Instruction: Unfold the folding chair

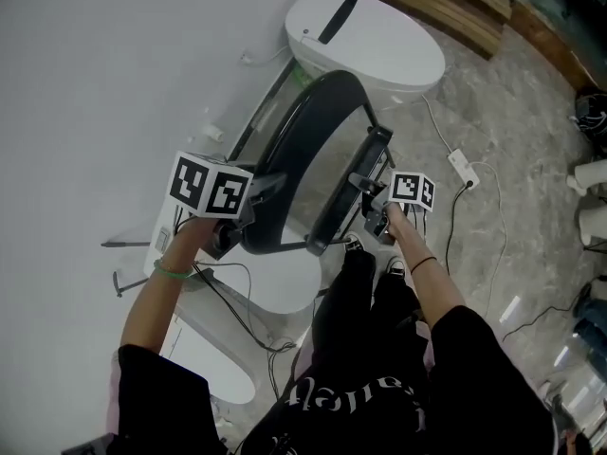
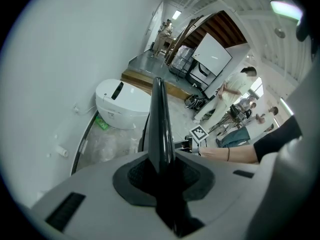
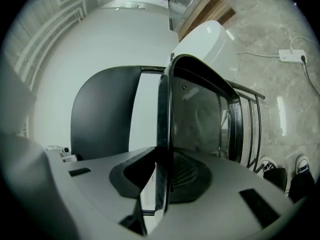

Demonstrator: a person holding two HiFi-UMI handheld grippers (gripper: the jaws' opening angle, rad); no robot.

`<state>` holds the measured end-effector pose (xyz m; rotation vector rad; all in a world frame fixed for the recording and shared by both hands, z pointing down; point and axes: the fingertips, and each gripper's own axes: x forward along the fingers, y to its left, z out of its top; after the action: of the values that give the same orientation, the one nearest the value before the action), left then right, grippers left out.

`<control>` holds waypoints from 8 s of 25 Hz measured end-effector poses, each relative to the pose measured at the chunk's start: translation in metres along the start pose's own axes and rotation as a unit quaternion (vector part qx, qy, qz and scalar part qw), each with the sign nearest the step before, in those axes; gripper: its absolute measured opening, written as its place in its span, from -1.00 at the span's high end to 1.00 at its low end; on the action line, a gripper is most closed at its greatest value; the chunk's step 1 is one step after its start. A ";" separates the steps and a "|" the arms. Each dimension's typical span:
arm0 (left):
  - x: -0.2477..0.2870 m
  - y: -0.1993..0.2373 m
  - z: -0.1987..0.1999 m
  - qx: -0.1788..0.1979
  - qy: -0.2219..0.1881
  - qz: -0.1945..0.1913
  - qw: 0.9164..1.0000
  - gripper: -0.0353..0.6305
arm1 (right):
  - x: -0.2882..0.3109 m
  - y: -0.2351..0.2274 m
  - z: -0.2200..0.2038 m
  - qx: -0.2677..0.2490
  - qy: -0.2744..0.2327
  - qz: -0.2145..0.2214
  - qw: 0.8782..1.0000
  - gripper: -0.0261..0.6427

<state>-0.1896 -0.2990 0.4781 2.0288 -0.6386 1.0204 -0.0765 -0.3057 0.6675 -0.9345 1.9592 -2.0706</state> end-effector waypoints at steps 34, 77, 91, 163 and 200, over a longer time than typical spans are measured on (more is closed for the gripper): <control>0.064 -0.069 -0.013 0.013 0.002 -0.052 0.999 0.67 | -0.189 -0.123 -0.027 0.025 -0.069 -0.005 0.997 0.56; 0.218 -0.123 -0.090 -0.050 -0.007 -0.023 0.998 0.65 | -0.395 -0.374 -0.064 0.022 -0.125 -0.149 0.981 0.75; 0.234 -0.107 -0.105 -0.055 -0.008 -0.003 0.998 0.62 | -0.407 -0.376 -0.070 0.007 -0.157 -0.157 0.975 0.75; 0.057 -0.435 -0.308 -0.136 -0.334 0.006 0.933 0.68 | -0.490 0.027 -0.276 -0.289 -0.116 -0.054 0.949 0.75; 0.051 -0.601 -0.490 -0.155 -0.331 -0.056 0.929 0.83 | -0.595 0.056 -0.530 -0.350 -0.100 -0.044 0.930 0.76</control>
<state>0.0427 0.4425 0.4670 2.0723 -0.9434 0.1214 0.1049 0.4371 0.4378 -1.2997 2.6085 -1.2141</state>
